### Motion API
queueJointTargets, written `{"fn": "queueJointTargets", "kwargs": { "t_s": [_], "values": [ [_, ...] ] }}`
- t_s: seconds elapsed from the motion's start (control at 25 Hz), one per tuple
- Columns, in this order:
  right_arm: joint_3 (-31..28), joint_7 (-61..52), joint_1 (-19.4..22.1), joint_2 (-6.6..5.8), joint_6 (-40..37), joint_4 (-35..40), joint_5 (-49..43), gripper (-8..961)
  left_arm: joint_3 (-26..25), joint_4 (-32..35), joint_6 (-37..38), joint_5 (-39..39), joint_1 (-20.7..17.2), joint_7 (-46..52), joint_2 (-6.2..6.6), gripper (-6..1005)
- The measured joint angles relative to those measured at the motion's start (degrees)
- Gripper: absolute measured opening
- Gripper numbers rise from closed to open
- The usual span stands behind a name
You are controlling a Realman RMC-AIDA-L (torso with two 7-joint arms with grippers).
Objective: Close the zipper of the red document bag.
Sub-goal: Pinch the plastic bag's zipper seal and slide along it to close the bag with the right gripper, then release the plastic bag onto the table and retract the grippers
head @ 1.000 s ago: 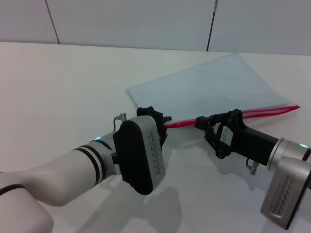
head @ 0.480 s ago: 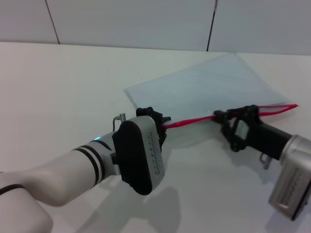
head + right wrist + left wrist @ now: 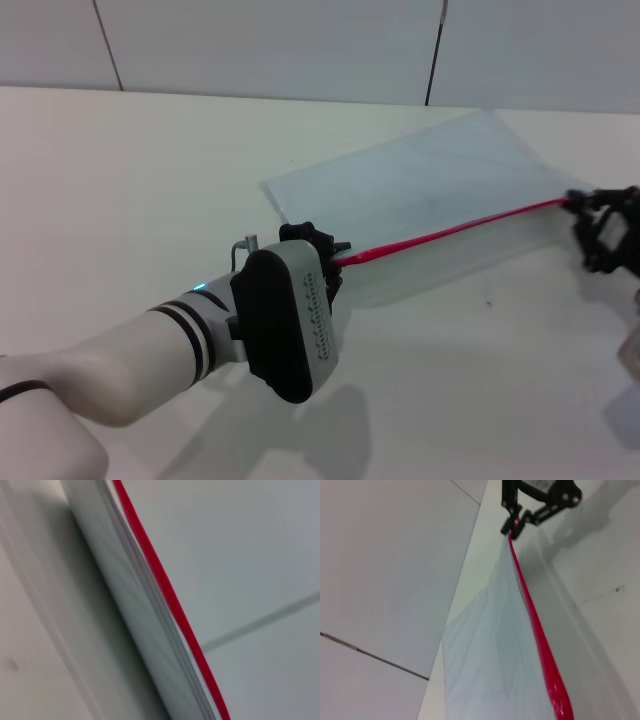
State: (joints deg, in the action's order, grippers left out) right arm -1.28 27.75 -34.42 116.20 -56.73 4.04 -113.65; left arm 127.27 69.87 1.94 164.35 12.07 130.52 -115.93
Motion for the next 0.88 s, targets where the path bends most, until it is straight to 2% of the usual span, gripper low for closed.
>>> {"fn": "queueJointTargets", "kwargs": {
  "t_s": [0.32, 0.52, 0.64, 0.8, 0.88],
  "values": [
    [-15.4, 3.3, -1.0, -0.02, 4.3, 3.4, 0.1, 68, 0.0, -0.1, 0.2, 0.0, 0.0, 0.0, -0.08, 50],
    [-24.7, 11.7, -1.2, 0.34, 5.0, 0.8, 0.2, 69, 0.0, -1.1, -0.2, -0.1, 0.2, 0.0, -0.2, 50],
    [-28.0, 16.4, -0.4, 0.4, 3.2, -3.5, 0.2, 70, -0.3, -1.8, -1.1, -0.4, 0.5, 0.0, -0.27, 35],
    [-31.9, 17.1, 1.4, 0.44, -3.0, -7.1, 0.2, 71, -0.5, -4.7, -7.0, -0.8, 0.7, 0.2, -0.34, 31],
    [-34.0, 16.9, 2.5, 0.5, -6.2, -9.3, 0.2, 156, -0.6, -6.7, -11.5, -2.2, 0.8, 0.3, -0.35, 74]
  ]
}}
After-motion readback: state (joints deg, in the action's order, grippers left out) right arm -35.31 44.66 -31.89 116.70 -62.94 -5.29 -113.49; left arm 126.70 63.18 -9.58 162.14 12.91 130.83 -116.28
